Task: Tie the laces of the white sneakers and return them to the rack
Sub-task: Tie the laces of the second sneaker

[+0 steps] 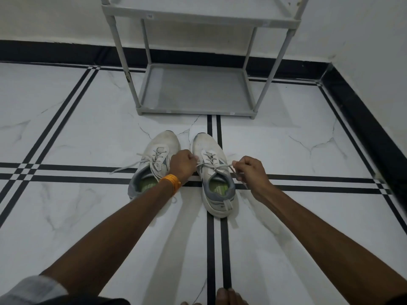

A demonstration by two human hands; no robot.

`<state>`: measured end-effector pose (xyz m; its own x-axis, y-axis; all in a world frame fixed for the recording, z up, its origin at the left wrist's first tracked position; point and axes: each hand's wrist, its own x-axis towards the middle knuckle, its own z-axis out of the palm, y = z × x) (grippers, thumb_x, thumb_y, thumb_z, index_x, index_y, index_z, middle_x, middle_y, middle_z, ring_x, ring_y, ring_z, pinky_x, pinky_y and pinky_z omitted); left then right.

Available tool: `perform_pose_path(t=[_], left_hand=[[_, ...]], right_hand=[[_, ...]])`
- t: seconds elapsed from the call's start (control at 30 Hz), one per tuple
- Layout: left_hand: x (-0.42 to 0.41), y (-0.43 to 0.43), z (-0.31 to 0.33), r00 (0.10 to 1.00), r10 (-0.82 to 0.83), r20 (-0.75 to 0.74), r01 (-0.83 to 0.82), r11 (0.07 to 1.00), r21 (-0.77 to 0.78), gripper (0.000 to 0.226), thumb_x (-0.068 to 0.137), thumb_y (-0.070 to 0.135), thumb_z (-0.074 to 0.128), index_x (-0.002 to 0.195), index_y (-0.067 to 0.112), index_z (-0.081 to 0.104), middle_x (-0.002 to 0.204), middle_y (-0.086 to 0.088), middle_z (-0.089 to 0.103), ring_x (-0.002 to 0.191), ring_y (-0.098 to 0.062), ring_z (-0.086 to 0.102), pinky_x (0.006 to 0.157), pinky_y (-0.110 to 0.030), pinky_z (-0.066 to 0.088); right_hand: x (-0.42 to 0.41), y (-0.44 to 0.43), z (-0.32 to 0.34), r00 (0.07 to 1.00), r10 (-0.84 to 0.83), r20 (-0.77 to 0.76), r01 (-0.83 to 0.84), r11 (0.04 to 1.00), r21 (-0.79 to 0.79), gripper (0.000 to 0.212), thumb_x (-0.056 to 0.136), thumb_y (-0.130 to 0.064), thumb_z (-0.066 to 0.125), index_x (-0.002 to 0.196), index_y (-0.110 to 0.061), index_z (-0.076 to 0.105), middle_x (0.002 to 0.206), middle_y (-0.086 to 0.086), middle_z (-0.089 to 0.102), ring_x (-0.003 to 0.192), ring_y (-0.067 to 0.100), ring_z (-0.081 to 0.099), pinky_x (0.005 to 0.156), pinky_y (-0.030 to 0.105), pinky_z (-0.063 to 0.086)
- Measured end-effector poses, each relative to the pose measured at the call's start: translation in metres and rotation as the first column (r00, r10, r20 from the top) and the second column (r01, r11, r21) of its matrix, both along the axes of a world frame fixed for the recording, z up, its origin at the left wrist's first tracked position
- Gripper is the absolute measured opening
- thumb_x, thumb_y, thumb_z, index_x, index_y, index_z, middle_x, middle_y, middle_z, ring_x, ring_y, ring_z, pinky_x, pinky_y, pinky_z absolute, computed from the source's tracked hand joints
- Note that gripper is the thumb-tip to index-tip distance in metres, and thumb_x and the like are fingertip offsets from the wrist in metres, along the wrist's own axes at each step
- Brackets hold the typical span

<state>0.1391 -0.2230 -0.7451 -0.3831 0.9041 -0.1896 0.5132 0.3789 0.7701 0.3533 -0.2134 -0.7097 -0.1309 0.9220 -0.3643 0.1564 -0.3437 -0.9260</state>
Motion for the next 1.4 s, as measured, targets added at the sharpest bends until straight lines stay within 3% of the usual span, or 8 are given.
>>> perform_pose_path(t=[0.13, 0.43, 0.6, 0.83, 1.03, 1.17, 1.23, 1.4], left_hand=[[0.000, 0.000, 0.015, 0.881, 0.033, 0.471, -0.073, 0.995, 0.066, 0.022, 0.093, 0.021, 0.064, 0.075, 0.009, 0.062, 0.071, -0.009, 0.069, 0.061, -0.018, 0.064, 0.050, -0.022, 0.051], [-0.025, -0.003, 0.031, 0.734, -0.169, 0.658, 0.198, 0.980, 0.031, 0.028, 0.084, 0.015, 0.076, 0.106, 0.008, 0.062, 0.083, -0.006, 0.070, 0.060, -0.009, 0.060, 0.047, -0.016, 0.043], [-0.030, 0.004, 0.022, 0.604, -0.128, 0.787, 0.346, 0.931, -0.114, 0.008, 0.093, 0.014, 0.064, 0.100, 0.014, 0.060, 0.084, -0.001, 0.058, 0.050, -0.006, 0.040, 0.036, -0.013, 0.028], [-0.029, -0.003, 0.037, 0.803, -0.463, 0.374, 0.533, 0.839, -0.105, 0.026, 0.080, 0.010, 0.079, 0.100, 0.002, 0.065, 0.072, -0.005, 0.066, 0.050, -0.012, 0.062, 0.043, -0.017, 0.044], [-0.023, -0.001, 0.031, 0.971, -0.127, 0.204, 0.138, 0.989, -0.044, 0.013, 0.081, 0.004, 0.075, 0.081, 0.002, 0.062, 0.070, -0.013, 0.073, 0.053, -0.019, 0.072, 0.050, -0.025, 0.059], [-0.021, -0.006, 0.015, 0.985, -0.062, 0.163, 0.076, 0.994, -0.084, 0.017, 0.081, 0.000, 0.074, 0.072, 0.002, 0.059, 0.068, -0.019, 0.072, 0.058, -0.028, 0.074, 0.062, -0.038, 0.064], [-0.022, -0.005, 0.011, 0.990, -0.074, 0.120, 0.084, 0.993, -0.081, 0.019, 0.079, 0.000, 0.075, 0.069, 0.004, 0.059, 0.064, -0.017, 0.072, 0.057, -0.029, 0.074, 0.063, -0.040, 0.064], [-0.021, -0.004, 0.008, 0.995, -0.066, 0.068, 0.071, 0.994, -0.077, 0.021, 0.079, -0.001, 0.074, 0.067, 0.006, 0.058, 0.057, -0.009, 0.068, 0.054, -0.027, 0.073, 0.061, -0.040, 0.063]], right_hand=[[-0.011, 0.002, 0.005, 0.979, -0.005, -0.206, -0.013, 0.996, -0.087, 0.026, 0.090, -0.002, 0.063, 0.066, -0.007, 0.055, 0.071, 0.014, 0.061, 0.062, 0.018, 0.056, 0.058, 0.027, 0.048], [-0.001, 0.008, 0.001, 0.981, -0.098, -0.169, 0.080, 0.990, -0.115, 0.018, 0.083, 0.008, 0.063, 0.074, -0.006, 0.056, 0.078, 0.019, 0.070, 0.065, 0.021, 0.068, 0.073, 0.037, 0.058], [-0.002, 0.011, 0.003, 0.987, 0.073, 0.144, -0.072, 0.997, -0.013, 0.014, 0.085, 0.003, 0.062, 0.085, -0.004, 0.075, 0.071, 0.005, 0.070, 0.060, 0.012, 0.060, 0.055, 0.019, 0.049], [-0.001, 0.012, 0.006, 0.741, 0.161, 0.652, -0.433, 0.856, 0.281, 0.011, 0.089, -0.011, 0.064, 0.083, -0.008, 0.073, 0.069, 0.003, 0.071, 0.065, 0.016, 0.069, 0.066, 0.028, 0.055], [-0.001, 0.010, 0.012, 0.331, 0.063, 0.941, -0.686, 0.701, 0.195, 0.007, 0.089, -0.008, 0.051, 0.089, -0.003, 0.056, 0.077, 0.017, 0.064, 0.064, 0.034, 0.053, 0.057, 0.033, 0.037], [0.000, 0.004, 0.003, 0.411, 0.052, 0.910, -0.566, 0.797, 0.210, 0.007, 0.087, -0.007, 0.051, 0.082, -0.004, 0.056, 0.072, 0.014, 0.061, 0.064, 0.032, 0.052, 0.059, 0.031, 0.036], [0.005, 0.006, -0.002, 0.606, 0.018, 0.795, -0.307, 0.928, 0.212, 0.015, 0.086, -0.005, 0.052, 0.078, 0.000, 0.063, 0.067, 0.013, 0.068, 0.058, 0.026, 0.061, 0.056, 0.028, 0.043], [0.009, 0.004, -0.012, 0.937, -0.215, 0.277, 0.284, 0.928, -0.241, 0.025, 0.084, 0.005, 0.046, 0.063, 0.000, 0.059, 0.055, 0.013, 0.061, 0.036, 0.015, 0.041, 0.035, 0.016, 0.030]])
